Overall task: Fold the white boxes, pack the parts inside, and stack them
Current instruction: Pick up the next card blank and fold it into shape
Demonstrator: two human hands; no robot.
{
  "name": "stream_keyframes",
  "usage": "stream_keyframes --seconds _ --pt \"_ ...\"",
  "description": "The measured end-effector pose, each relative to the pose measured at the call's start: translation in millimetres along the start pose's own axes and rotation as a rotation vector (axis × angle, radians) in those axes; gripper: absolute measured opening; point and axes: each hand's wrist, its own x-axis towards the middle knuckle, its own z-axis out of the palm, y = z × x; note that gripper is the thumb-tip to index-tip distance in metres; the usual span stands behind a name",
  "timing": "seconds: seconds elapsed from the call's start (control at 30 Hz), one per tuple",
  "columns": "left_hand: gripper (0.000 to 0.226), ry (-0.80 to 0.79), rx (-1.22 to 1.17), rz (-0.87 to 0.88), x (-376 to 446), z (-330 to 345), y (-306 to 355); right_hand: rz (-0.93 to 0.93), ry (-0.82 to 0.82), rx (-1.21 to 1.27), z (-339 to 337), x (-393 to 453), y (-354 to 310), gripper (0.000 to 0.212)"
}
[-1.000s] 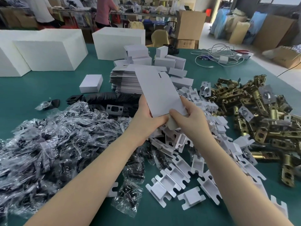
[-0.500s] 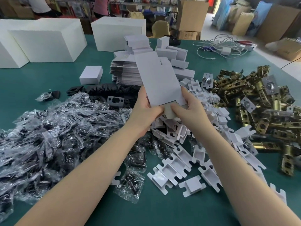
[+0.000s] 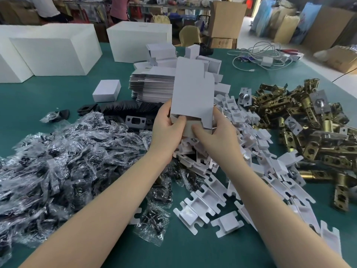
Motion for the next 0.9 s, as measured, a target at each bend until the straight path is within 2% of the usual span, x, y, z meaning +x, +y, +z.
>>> stream_keyframes --seconds 0.1,0.2,0.27,0.4,0.5,0.57,0.77,0.9 --pt "0.046 -0.015 0.079 0.007 -4 3 8 -0.049 0.084 -0.087 1 0 1 0.036" --pt "0.052 -0.051 0.17 0.058 -8 5 15 -0.133 0.117 -0.473 -2 -2 3 0.057" --pt "0.059 -0.085 0.243 0.079 -8 4 18 -0.186 0.1 -0.711 -5 -3 3 0.054" --pt "0.063 -0.102 0.305 0.08 -9 3 22 -0.146 0.033 -0.868 -3 -5 -5 0.055" --pt "0.058 -0.062 0.311 0.1 -10 5 23 -0.156 -0.014 -0.848 4 -9 -9 0.058" --pt "0.058 -0.045 0.328 0.118 -11 7 23 -0.112 0.018 -0.758 5 -9 -10 0.06" --pt "0.068 -0.1 0.333 0.087 -14 11 20 -0.085 0.117 -0.605 -1 -5 -7 0.05" --pt "0.079 -0.124 0.425 0.058 -14 8 18 -0.081 0.163 -0.501 -1 -4 -6 0.051"
